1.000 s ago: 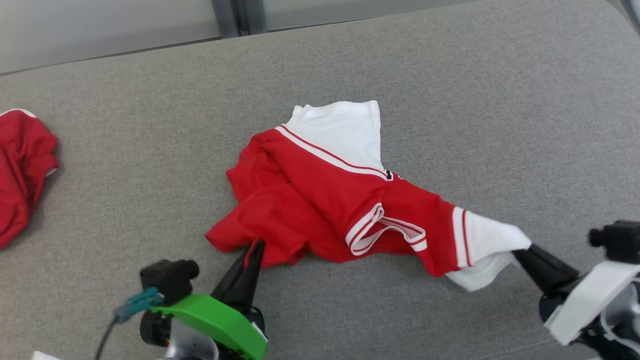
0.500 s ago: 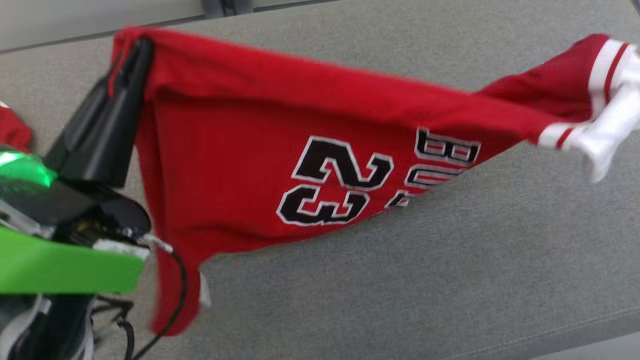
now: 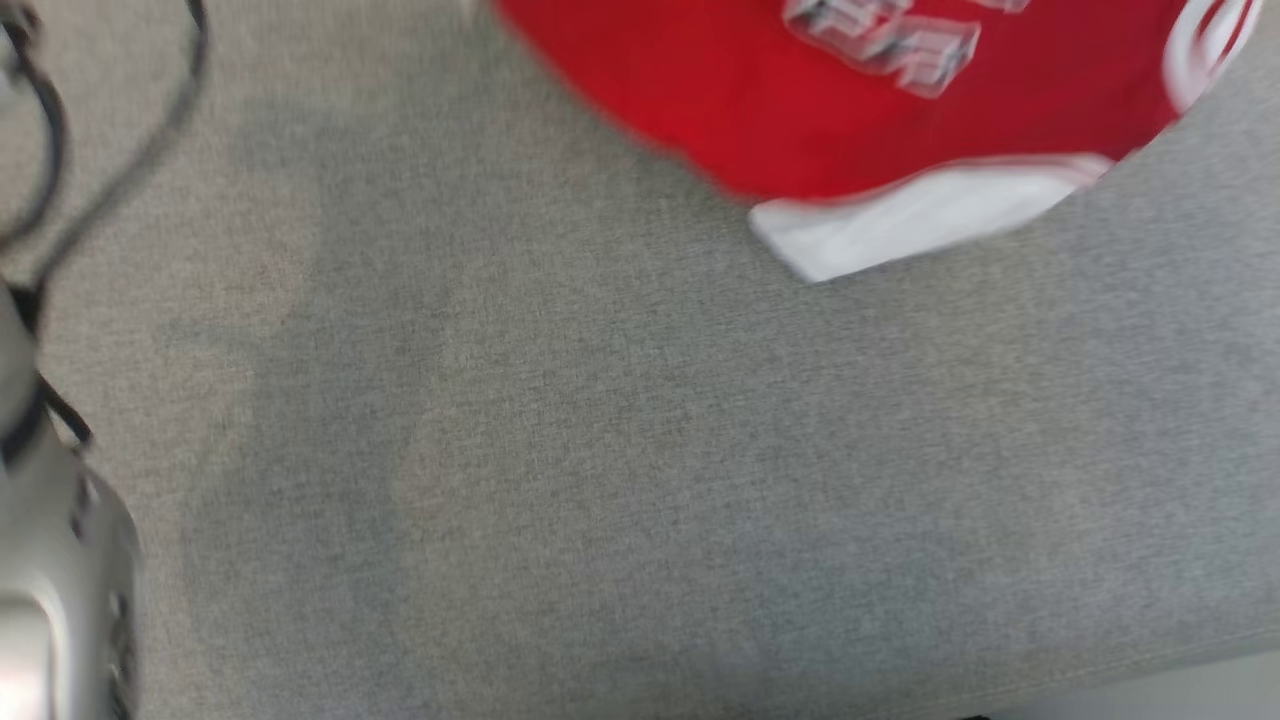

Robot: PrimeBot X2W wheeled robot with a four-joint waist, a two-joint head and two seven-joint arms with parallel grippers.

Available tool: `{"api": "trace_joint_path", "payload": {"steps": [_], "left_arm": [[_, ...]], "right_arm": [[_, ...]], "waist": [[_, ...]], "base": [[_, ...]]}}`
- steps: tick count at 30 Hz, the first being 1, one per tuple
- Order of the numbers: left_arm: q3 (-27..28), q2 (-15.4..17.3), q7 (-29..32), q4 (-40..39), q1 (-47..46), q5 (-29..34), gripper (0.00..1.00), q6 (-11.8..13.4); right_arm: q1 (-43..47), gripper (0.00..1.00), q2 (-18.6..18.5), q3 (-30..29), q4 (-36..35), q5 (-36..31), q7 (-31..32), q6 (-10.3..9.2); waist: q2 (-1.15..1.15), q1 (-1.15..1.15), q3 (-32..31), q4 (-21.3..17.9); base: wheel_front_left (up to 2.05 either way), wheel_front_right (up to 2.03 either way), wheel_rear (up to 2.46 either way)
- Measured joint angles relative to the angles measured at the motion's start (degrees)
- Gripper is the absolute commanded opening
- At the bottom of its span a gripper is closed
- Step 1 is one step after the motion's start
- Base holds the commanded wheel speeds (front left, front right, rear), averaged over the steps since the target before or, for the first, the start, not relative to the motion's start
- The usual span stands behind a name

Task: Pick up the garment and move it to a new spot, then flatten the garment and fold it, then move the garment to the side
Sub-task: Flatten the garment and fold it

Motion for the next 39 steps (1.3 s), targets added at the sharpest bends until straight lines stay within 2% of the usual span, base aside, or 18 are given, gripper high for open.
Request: {"api": "trace_joint_path", "payload": {"steps": [2,4,6,7,10,12,13,15,17,20,22,27,30,35,39], "left_arm": [[-0.6,0.2,-3.4,7.0,-7.4,3.0,0.00,-0.5],[-0.7,-1.2,-8.4,13.2,-13.9,4.5,0.00,-1.3],[-1.2,-1.9,-15.1,20.1,-19.6,6.7,0.00,-3.0],[-2.0,-1.7,-17.2,22.7,-21.2,8.1,0.00,-4.4],[-3.6,-1.1,-25.7,32.0,-24.9,11.3,0.00,-7.9],[-4.4,-1.1,-31.9,38.3,-25.8,12.6,0.00,-10.2],[-4.4,-1.8,-34.5,41.1,-25.5,12.3,0.00,-11.1],[-5.3,-3.0,-39.1,45.0,-22.7,12.1,0.00,-13.2],[-6.9,-3.5,-43.0,47.7,-17.9,12.1,0.00,-14.6],[-8.9,-3.6,-47.1,49.5,-7.7,11.5,0.00,-15.8],[-11.4,-3.1,-48.1,49.0,0.9,11.1,0.00,-16.2],[-14.6,-1.2,-49.1,41.9,20.1,7.5,0.00,-16.4],[-13.9,-0.4,-49.6,35.4,31.8,4.5,0.00,-16.4],[-12.7,-1.7,-49.8,24.8,50.4,0.8,0.00,-13.0],[-12.8,-3.0,-47.3,15.9,65.2,-3.3,0.00,-9.5]], "right_arm": [[-8.3,0.00,-6.2,6.0,4.1,0.1,-4.9,0.02],[-17.4,0.00,-9.9,11.2,6.0,1.1,-8.9,0.10],[-27.6,0.00,-10.9,17.5,7.9,0.8,-11.1,0.10],[-31.6,0.00,-10.0,20.3,9.1,-0.1,-11.6,0.10],[-47.5,0.00,-0.5,32.5,18.1,-7.8,-12.2,0.09],[-57.9,0.00,10.2,40.1,28.7,-13.3,-12.5,0.01],[-61.3,0.00,15.0,42.2,33.4,-14.7,-12.6,0.00],[-63.4,0.00,21.2,45.3,38.7,-16.3,-12.6,-0.01],[-60.4,0.00,24.1,46.0,40.7,-16.8,-12.8,-0.01],[-46.7,0.00,25.0,44.3,38.7,-16.9,-12.8,-0.05],[-35.7,0.00,25.5,41.8,34.6,-17.1,-12.8,-0.07],[-12.2,0.00,25.3,35.5,25.0,-19.4,-12.8,-0.07],[-0.9,0.00,26.7,29.9,19.8,-21.7,-12.8,-0.05],[15.7,0.00,27.9,25.2,13.6,-26.7,-12.8,-0.05],[28.7,0.00,29.0,22.5,10.6,-30.3,-12.8,-0.05]], "waist": [[0.00,0.00,2.6,0.4],[0.00,0.00,4.9,0.8],[0.00,0.00,7.5,1.3],[0.00,0.00,8.5,1.4],[0.00,0.01,11.6,1.9],[0.00,0.02,13.3,2.1],[0.00,0.02,13.9,2.1],[0.00,0.02,14.0,2.0],[0.00,0.02,13.6,2.0],[0.00,-0.01,12.2,1.9],[0.00,0.00,10.8,1.9],[0.00,-0.01,5.7,1.7],[0.00,-0.01,1.8,1.3],[0.00,-0.01,-4.2,0.7],[0.00,-0.02,-8.7,0.3]], "base": [[0.00,0.00,0.00],[0.00,0.00,0.00],[0.00,0.00,0.00],[0.00,0.00,0.00],[0.00,0.00,0.00],[0.00,0.00,0.00],[0.00,0.00,0.00],[0.00,0.00,0.00],[0.00,0.00,0.00],[0.00,0.00,0.00],[0.00,0.00,0.00],[0.00,0.00,0.00],[0.00,0.00,0.00],[0.00,0.00,0.00],[0.00,0.00,0.00]]}}
